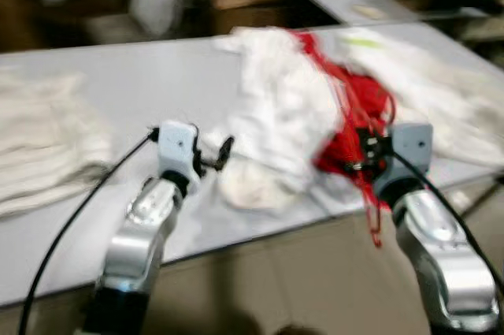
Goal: Hang hanger
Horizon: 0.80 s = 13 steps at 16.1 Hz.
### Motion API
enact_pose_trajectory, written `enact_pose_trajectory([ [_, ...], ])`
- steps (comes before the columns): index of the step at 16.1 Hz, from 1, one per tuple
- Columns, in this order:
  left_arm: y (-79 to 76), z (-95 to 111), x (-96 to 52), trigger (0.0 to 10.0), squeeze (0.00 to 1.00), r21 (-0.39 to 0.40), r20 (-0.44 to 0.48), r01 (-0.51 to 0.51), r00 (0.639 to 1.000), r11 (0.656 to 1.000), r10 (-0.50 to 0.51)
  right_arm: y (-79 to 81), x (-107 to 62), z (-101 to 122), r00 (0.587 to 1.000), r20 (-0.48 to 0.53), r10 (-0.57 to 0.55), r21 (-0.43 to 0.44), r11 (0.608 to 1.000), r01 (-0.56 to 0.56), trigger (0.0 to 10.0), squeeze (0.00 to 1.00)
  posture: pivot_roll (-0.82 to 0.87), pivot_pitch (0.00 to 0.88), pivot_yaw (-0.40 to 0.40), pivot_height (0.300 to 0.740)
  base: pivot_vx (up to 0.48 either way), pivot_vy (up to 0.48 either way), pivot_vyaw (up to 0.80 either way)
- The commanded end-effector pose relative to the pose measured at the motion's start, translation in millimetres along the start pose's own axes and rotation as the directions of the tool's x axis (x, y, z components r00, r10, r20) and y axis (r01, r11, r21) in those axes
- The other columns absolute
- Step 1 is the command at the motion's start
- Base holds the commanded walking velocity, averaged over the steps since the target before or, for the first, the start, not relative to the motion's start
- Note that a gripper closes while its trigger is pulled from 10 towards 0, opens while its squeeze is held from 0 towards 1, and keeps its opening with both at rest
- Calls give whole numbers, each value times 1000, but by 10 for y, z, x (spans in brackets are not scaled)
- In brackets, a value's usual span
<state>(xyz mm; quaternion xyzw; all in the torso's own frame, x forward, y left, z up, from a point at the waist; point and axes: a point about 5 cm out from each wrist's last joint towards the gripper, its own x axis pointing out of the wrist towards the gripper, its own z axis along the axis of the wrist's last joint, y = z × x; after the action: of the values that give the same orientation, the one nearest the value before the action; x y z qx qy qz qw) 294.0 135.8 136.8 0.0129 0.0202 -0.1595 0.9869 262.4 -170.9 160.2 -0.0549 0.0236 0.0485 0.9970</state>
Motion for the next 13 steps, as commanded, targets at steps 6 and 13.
enact_pose_trajectory([
  [6,105,-9,106,10000,0,67,5,36,999,997,-36,-87,-42,-128,999,-34,0,74,997,3,10000,0,-106,0,7,740,0,0,0],
  [13,-168,-221,416,10000,0,159,-115,394,918,905,-379,-604,-467,-157,995,-102,24,-65,997,-30,10000,0,-198,0,30,740,0,0,0],
])
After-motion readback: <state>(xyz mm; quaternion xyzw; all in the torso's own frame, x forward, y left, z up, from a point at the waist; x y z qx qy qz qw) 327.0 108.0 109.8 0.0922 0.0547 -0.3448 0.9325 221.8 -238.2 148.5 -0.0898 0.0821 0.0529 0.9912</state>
